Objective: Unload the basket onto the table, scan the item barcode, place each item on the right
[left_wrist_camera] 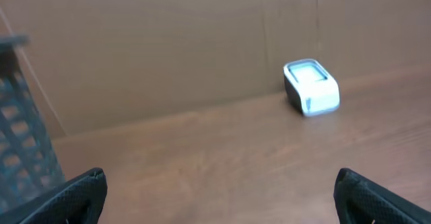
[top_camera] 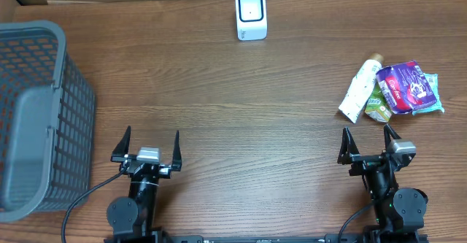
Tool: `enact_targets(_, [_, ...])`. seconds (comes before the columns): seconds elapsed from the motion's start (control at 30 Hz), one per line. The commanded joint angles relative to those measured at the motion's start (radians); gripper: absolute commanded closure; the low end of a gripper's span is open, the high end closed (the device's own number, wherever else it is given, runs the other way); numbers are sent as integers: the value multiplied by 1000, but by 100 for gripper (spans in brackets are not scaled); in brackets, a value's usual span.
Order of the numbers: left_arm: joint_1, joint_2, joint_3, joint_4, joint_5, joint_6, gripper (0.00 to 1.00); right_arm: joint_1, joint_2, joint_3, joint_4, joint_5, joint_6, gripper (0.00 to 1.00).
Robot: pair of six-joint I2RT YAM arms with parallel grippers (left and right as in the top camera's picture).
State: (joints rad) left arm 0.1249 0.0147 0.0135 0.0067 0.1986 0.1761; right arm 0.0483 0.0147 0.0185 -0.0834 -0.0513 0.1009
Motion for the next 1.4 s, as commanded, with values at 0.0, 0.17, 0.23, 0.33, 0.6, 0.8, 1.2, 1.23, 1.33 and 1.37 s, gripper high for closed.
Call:
enact_targets(0.0, [-2,-11,-9,-67,1,23,0,8,-12,-11,3,6,0,0])
enact_targets(0.17, [-2,-11,-9,-66,2,6,1,8,-12,-11,3,6,0,0])
enact_targets(0.23, [-2,-11,-9,-65,5,0,0,8,-12,-11,3,6,0,0])
enact_targets(0.33, [-1,-11,-9,-65,4,0,0,8,-12,-11,3,6,0,0])
enact_targets(0.6, [-1,-11,-9,-65,4,0,1,8,-12,-11,3,6,0,0])
enact_targets(0.8, [-1,-11,-9,-65,4,0,1,8,-12,-11,3,6,0,0])
enact_targets(1.2, [-1,-11,-9,-65,4,0,1,8,-12,-11,3,6,0,0])
enact_targets(1.23, [-1,-11,-9,-65,4,0,0,8,-12,-11,3,6,0,0])
enact_targets(1.33, [-1,-11,-9,-65,4,0,0,8,-12,-11,3,6,0,0])
enact_targets(1.37, [-1,-11,-9,-65,4,0,0,8,-12,-11,3,6,0,0])
